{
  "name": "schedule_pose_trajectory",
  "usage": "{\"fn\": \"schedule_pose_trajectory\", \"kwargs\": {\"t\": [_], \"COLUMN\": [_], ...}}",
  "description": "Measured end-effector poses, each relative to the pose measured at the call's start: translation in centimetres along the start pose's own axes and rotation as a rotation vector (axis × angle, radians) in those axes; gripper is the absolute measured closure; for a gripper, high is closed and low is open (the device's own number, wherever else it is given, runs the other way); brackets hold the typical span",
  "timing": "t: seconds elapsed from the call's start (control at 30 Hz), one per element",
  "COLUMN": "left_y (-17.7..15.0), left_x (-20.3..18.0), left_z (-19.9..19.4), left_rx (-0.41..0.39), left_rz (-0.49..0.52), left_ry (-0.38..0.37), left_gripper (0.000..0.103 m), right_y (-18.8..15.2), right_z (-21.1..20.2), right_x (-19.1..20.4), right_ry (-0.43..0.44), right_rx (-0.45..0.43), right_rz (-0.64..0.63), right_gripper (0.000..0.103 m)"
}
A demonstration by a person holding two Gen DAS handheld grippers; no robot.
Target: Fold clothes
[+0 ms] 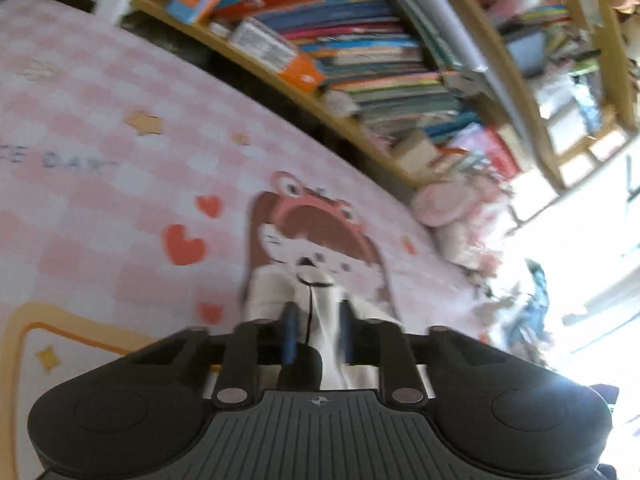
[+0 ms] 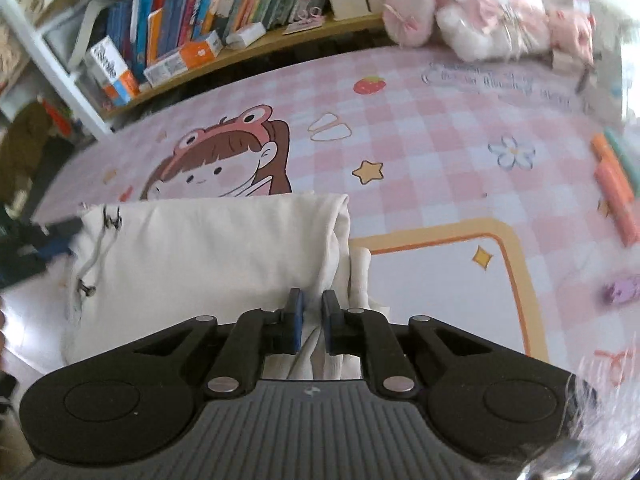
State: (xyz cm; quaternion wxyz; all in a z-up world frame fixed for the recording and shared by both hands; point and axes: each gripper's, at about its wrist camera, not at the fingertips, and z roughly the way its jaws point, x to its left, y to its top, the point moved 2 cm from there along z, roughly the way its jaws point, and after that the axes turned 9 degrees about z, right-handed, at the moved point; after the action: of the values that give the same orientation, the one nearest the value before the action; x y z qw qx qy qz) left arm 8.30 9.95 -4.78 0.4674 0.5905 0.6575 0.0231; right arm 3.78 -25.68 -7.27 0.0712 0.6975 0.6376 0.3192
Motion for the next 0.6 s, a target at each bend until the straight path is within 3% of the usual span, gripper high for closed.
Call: {"fn": "schedule_pose_trajectory", "kwargs": {"t": [0.07,0.13,0.23,0.33,0.4,0.53,0.6], "left_y": [0.3,0.2,0.0,0.4,0.9,1.7,1.7], "left_x": [1.3,3.8,5.7,5.6,5.4,4.7,4.9], "left_z": [0.7,2.2,3.3,3.0,2.7,2.6,3.1], "left_rx": [0.010,0.044,0.048,0.052,0.052,0.050,0.058], "left_rz": [-0.079,-0.231,-0.377,-0.351,-0.303,-0.208,-0.214], "left_ry": [0.049,0.080,0.016,-0.005,-0.010,0.039,0.048], "left_gripper": [0.099,0.099,0.098,0.097,0.090,0.064,0.064], "right_y": [-0.3,-0.5,-0.6,-0.6,-0.6,-0.6,-0.6], "right_z": [0.0,0.0,0.2,0.2,0.1,0.1,0.1], "right_x": [0.0,0.1,0.5,0.6,0.4,0.6,0.7], "right_ry": [-0.016,-0.030,-0.048,-0.054,-0.055,-0.063,-0.065], "right_rx": [-0.014,-0.028,-0.038,-0.039,-0.040,-0.043,-0.041], "right_rz": [-0.002,-0.001,-0.007,0.005,0.018,0.033,0.034], "right_gripper": [0.094,0.095,0.095,0.094,0.094,0.094,0.094]}}
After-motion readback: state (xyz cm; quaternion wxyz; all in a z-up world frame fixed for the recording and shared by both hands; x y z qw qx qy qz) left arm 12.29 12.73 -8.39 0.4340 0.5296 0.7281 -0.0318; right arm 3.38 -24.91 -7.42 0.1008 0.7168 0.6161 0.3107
